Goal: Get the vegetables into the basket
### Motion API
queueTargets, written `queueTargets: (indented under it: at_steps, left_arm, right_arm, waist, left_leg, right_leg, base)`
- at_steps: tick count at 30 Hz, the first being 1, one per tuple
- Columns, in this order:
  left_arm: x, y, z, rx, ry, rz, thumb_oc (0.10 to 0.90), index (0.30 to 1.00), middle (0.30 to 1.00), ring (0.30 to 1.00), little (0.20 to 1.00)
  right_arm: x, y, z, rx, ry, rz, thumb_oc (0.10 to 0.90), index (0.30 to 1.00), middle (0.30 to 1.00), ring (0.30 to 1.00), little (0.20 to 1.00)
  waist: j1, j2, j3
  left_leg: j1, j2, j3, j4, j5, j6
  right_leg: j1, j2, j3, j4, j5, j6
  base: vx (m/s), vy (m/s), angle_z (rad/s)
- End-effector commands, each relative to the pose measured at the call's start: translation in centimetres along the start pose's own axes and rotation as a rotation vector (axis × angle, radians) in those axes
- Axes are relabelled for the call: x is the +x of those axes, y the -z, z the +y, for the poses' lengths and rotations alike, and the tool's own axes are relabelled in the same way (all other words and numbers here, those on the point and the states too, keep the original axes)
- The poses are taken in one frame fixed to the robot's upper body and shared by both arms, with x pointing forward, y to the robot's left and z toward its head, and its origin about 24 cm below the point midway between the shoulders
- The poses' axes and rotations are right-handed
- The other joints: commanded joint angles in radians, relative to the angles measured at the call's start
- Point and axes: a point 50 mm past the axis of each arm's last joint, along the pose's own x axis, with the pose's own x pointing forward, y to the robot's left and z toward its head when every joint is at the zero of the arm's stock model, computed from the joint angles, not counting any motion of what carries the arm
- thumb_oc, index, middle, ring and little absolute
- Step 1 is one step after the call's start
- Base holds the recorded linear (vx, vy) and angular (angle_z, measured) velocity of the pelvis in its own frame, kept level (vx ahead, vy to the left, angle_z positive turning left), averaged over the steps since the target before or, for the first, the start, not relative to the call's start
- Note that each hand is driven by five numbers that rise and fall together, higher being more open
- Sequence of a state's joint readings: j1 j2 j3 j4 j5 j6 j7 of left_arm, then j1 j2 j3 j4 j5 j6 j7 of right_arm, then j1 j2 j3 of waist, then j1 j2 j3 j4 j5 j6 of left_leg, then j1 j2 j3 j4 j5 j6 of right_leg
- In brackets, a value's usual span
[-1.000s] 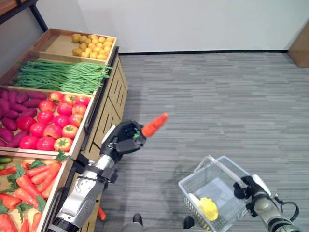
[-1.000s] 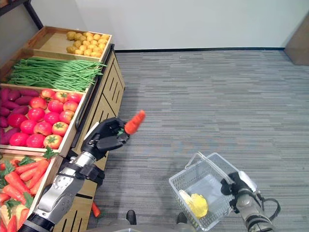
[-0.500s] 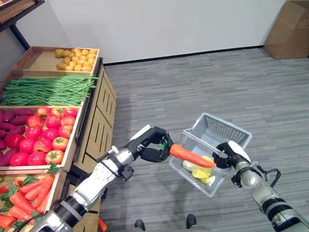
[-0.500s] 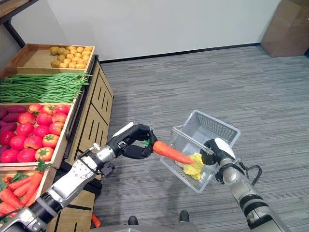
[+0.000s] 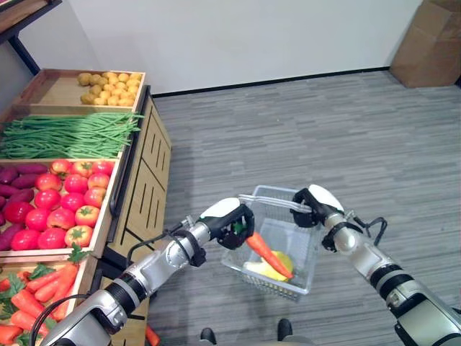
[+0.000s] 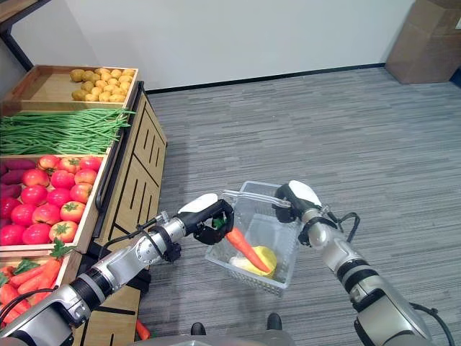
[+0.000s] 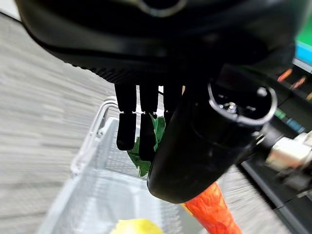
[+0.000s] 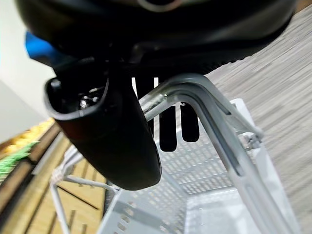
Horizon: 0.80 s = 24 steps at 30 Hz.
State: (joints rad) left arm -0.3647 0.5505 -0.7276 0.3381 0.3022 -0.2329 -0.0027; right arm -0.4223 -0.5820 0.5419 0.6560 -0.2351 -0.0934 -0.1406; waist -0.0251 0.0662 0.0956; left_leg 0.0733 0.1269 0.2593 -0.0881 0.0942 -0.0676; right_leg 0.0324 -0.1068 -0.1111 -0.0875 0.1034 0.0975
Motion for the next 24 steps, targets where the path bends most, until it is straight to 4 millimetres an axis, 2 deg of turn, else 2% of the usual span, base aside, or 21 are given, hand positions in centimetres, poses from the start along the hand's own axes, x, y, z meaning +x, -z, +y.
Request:
queueTargets:
  at_steps: [1, 8, 18, 19, 20, 21, 24]
  left_arm:
    - [2.1, -1.6, 3.3, 0.129, -0.158, -0.096, 0.4, 0.3, 0.3, 0.3, 0.3]
    - [2.0, 0.9, 2.6, 0.159, -0.224, 0.062, 0.4, 0.3, 0.3, 0.3, 0.3]
    - [1.5, 4.0, 1.6, 0.208, -0.286, 0.28, 0.4, 0.3, 0.3, 0.3, 0.3]
    - [1.4, 4.2, 1.5, 0.22, -0.29, 0.296, 0.498, 0.437, 0.437, 0.437, 0.437]
    - [1.4, 4.2, 1.5, 0.22, -0.29, 0.296, 0.686, 0.701, 0.701, 0.701, 0.701]
    - [1.3, 4.4, 1.3, 0.218, -0.3, 0.317, 0.9, 1.0, 1.0, 1.0, 1.0]
    - [1.0, 4.6, 0.8, 0.202, -0.297, 0.33, 0.9, 1.0, 1.0, 1.0, 1.0]
  right_arm:
    - [2.0, -8.5, -5.3, 0.16, 0.223, -0.356, 0.4, 0.3, 0.3, 0.3, 0.3]
    - [0.9, -10.6, -2.9, 0.348, 0.159, -0.442, 0.4, 0.3, 0.3, 0.3, 0.3]
    - [-0.7, -13.0, -1.1, 0.519, 0.12, -0.544, 0.4, 0.3, 0.3, 0.3, 0.3]
    - [-0.9, -13.2, -1.1, 0.522, 0.114, -0.552, 0.4, 0.3, 0.3, 0.3, 0.3]
    - [-0.9, -13.2, -1.1, 0.521, 0.114, -0.552, 0.4, 0.3, 0.3, 0.3, 0.3]
    - [-1.1, -13.4, -1.0, 0.514, 0.106, -0.567, 0.4, 0.3, 0.3, 0.3, 0.3]
    - [-1.2, -13.1, -1.0, 0.51, 0.107, -0.556, 0.4, 0.3, 0.3, 0.3, 0.3]
  waist:
    - [0.008, -0.077, -0.114]
    - [0.004, -0.085, -0.118]
    - [-0.002, -0.095, -0.118]
    - [-0.001, -0.095, -0.118]
    - [-0.001, -0.095, -0.118]
    - [-0.002, -0.096, -0.118]
    - [-0.001, -0.097, -0.118]
  left_leg:
    - [-0.024, 0.005, -0.025, 0.001, -0.036, -0.028]
    - [-0.018, 0.003, -0.023, 0.001, -0.04, -0.025]
    - [-0.016, 0.006, -0.017, 0.001, -0.039, -0.026]
    - [-0.016, 0.007, -0.017, 0.001, -0.039, -0.027]
    - [-0.016, 0.007, -0.017, 0.001, -0.039, -0.027]
    - [-0.017, 0.007, -0.017, 0.001, -0.038, -0.028]
    - [-0.015, 0.008, -0.017, 0.001, -0.038, -0.028]
  right_leg:
    - [-0.01, -0.079, -0.037, 0.0, -0.003, 0.086]
    - [-0.006, -0.083, -0.037, 0.0, -0.005, 0.085]
    - [-0.005, -0.082, -0.035, 0.0, -0.005, 0.085]
    - [-0.005, -0.082, -0.036, 0.0, -0.006, 0.084]
    - [-0.005, -0.082, -0.036, 0.0, -0.006, 0.084]
    - [-0.005, -0.082, -0.037, 0.0, -0.007, 0.084]
    - [-0.004, -0.081, -0.038, 0.0, -0.008, 0.083]
  base:
    - [0.0, 0.0, 0.0]
    - [0.0, 0.0, 0.0]
    - [0.0, 0.0, 0.0]
    - [0.0, 0.0, 0.0]
    - [0.0, 0.0, 0.0]
    - [0.0, 0.0, 0.0]
    - [0.0, 0.0, 0.0]
